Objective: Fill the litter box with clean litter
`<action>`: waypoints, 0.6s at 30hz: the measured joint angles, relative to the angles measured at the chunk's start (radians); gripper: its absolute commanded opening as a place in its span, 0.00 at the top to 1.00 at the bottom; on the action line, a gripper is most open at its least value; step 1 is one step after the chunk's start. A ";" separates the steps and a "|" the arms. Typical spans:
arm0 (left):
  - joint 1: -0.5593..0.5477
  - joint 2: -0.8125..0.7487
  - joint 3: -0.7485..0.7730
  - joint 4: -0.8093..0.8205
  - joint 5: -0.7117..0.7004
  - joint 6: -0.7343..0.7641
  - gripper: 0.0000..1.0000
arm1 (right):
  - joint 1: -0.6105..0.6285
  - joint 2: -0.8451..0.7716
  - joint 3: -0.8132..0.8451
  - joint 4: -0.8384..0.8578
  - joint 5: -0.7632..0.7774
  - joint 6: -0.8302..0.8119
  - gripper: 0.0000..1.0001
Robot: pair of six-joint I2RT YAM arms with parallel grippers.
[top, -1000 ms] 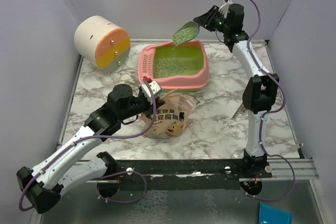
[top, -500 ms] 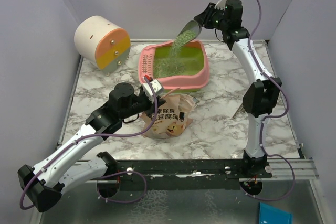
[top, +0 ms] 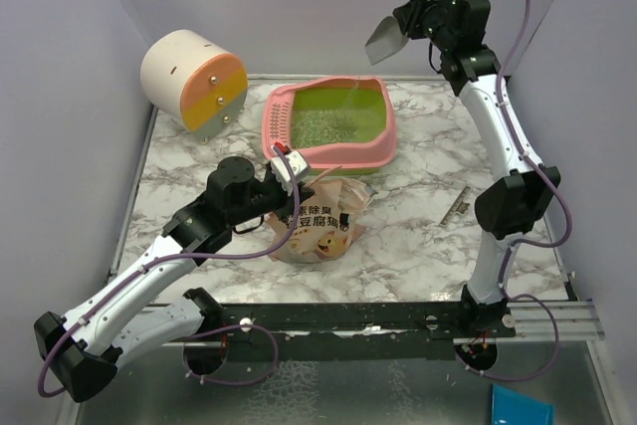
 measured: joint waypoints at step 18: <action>0.000 0.000 0.000 0.000 0.002 0.000 1.00 | 0.046 -0.256 -0.327 -0.090 -0.061 -0.079 0.99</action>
